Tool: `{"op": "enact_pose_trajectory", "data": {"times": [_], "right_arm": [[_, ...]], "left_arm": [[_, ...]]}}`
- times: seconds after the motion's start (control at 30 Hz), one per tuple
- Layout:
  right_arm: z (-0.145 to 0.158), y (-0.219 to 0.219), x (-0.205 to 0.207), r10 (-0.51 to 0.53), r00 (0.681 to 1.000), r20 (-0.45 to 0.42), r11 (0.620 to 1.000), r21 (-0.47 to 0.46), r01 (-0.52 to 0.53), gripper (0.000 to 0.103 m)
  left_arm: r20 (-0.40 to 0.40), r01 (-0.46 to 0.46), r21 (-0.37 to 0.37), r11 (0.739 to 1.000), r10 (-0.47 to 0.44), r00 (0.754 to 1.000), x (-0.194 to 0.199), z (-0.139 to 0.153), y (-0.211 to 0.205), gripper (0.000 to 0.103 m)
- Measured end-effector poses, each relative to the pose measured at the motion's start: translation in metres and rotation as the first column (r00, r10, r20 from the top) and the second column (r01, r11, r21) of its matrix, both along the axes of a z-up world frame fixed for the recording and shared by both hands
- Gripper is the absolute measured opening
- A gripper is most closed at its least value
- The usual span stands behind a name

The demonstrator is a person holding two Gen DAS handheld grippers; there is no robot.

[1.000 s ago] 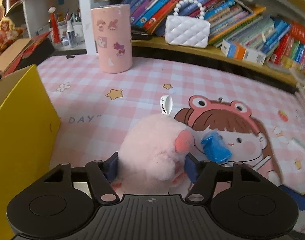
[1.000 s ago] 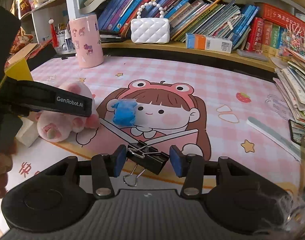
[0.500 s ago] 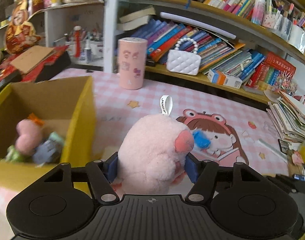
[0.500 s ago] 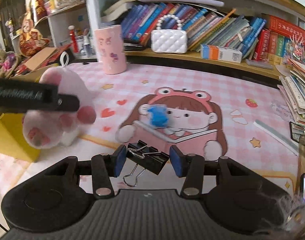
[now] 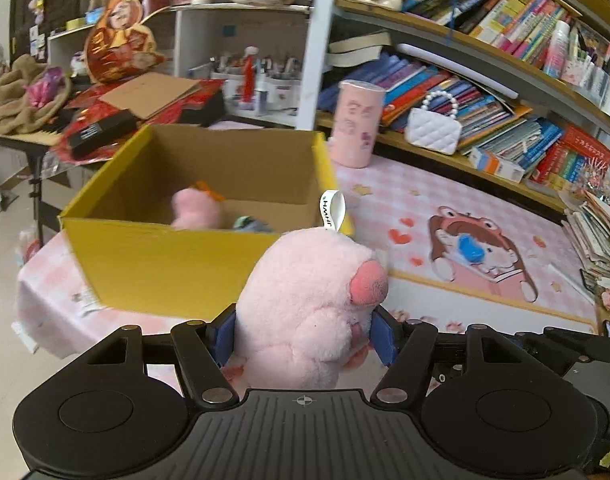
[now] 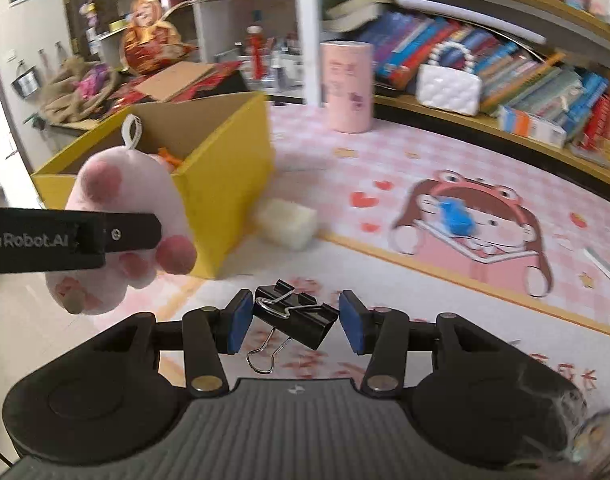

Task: Organize objects
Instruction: 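Carry the pink pig plush and binder clip over the yellow box with both grippers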

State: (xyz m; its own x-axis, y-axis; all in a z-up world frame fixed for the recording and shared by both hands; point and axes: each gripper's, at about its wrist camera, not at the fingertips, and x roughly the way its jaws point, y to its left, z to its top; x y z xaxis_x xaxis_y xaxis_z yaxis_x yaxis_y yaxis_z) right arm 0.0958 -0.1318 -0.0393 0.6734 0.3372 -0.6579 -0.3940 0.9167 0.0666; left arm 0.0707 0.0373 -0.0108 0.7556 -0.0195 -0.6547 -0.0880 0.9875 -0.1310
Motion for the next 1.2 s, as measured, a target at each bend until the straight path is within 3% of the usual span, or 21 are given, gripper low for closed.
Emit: {"op": "enact_pose_trajectory", "data": {"times": [0.3, 0.87, 1.2], "right_arm": [[0.003, 0.061, -0.040, 0.034, 0.999, -0.009, 0.999, -0.005, -0.034, 0.045], [0.002, 0.136, -0.094, 0.023, 1.000, 0.004, 1.000, 0.008, -0.023, 0.045], [0.021, 0.153, -0.086, 0.018, 0.996, 0.088, 1.000, -0.010, -0.018, 0.045]], "left_arm": [[-0.011, 0.013, -0.001, 1.000, -0.013, 1.000, -0.038, -0.002, 0.050, 0.066], [-0.001, 0.028, 0.004, 1.000, -0.028, 1.000, -0.084, -0.005, 0.125, 0.066], [0.096, -0.004, 0.033, 0.999, 0.001, 0.995, -0.070, 0.014, 0.143, 0.066]]}}
